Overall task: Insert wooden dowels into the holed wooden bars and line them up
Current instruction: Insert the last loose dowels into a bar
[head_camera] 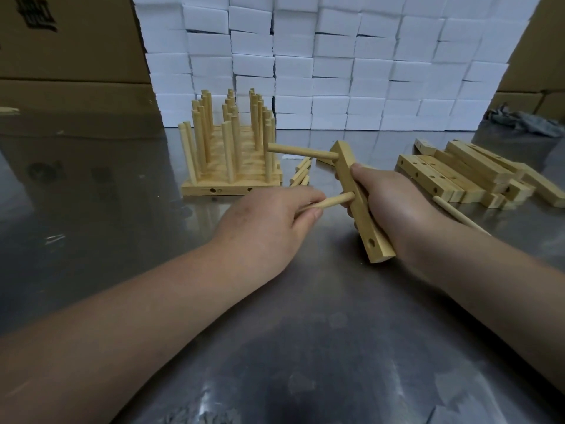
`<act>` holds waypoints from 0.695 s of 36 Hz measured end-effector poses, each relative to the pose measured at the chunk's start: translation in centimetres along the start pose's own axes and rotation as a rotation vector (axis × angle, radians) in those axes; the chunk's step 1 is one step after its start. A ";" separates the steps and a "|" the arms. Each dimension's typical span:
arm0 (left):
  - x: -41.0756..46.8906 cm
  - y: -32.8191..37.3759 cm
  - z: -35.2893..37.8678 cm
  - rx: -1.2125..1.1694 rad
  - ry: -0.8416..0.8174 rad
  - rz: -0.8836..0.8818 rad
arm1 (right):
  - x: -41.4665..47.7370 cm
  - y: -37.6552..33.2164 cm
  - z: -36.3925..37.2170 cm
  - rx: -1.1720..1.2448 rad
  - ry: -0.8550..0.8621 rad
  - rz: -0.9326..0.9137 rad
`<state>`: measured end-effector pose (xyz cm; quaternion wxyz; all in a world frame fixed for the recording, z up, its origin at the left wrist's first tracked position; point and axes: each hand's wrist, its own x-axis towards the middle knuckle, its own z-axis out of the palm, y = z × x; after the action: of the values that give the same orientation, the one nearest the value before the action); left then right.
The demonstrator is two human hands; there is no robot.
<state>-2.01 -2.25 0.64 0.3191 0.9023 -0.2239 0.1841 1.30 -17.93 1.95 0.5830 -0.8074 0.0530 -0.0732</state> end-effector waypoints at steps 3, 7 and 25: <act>0.0 -0.2 0.1 0.002 0.032 0.021 | -0.2 0.0 0.1 0.006 -0.012 -0.007; 0.0 -0.4 0.2 -0.009 0.046 0.048 | -0.5 -0.1 0.0 -0.007 -0.027 -0.055; 0.1 -0.5 -0.3 -0.072 0.044 0.061 | -2.3 -0.8 0.6 0.362 -0.257 -0.049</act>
<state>-1.78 -1.76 0.65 0.3502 0.8788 -0.2508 0.2053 -0.82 -16.71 2.35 0.7183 -0.6935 -0.0553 0.0080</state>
